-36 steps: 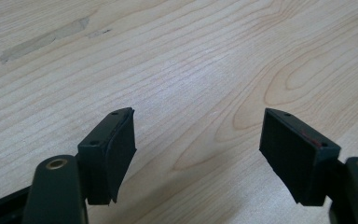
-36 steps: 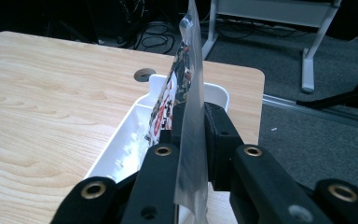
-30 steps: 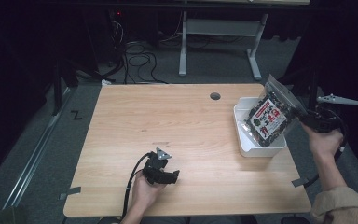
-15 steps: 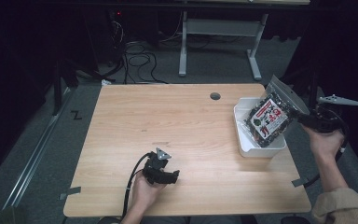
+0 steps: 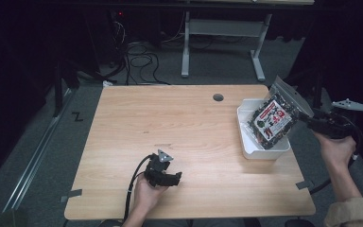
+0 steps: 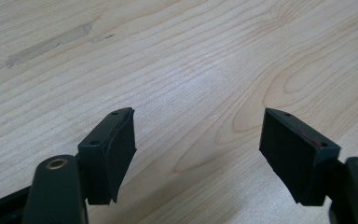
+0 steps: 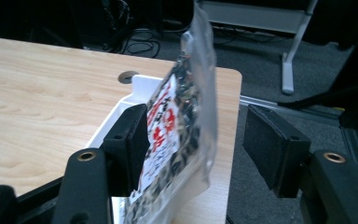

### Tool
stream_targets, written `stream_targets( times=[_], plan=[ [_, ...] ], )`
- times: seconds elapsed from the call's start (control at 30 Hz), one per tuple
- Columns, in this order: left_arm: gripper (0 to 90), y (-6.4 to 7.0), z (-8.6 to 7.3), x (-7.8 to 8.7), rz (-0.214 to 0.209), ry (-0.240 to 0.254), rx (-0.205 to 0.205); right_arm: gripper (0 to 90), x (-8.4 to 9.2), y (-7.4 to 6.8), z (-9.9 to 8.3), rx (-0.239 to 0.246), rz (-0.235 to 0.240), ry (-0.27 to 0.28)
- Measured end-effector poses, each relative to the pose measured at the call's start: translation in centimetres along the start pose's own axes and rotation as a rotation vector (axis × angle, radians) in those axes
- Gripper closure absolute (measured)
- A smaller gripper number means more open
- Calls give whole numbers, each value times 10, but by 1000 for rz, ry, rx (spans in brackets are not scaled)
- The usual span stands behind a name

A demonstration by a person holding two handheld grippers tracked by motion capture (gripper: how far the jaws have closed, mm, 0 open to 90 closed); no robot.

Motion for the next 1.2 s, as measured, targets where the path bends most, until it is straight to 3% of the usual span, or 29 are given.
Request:
stream_targets(
  times=[0.67, 1.2],
  plan=[
    [272, 1, 1, 2, 5, 9, -15, 408, 42, -40, -8, 98, 113, 96],
    [272, 4, 2, 5, 6, 20, -27, 419, 55, -82, -23, 98, 238, 124]
  ],
)
Point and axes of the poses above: each handheld gripper's, and its own axes: x roughly backward along the jaws, z roughly out of its top, y roughly to its right, the point moved 7 cm from there along -x, roughly forward along the jaws, and after that the axes turned 13 degrees about y, right-handed, at the moved point
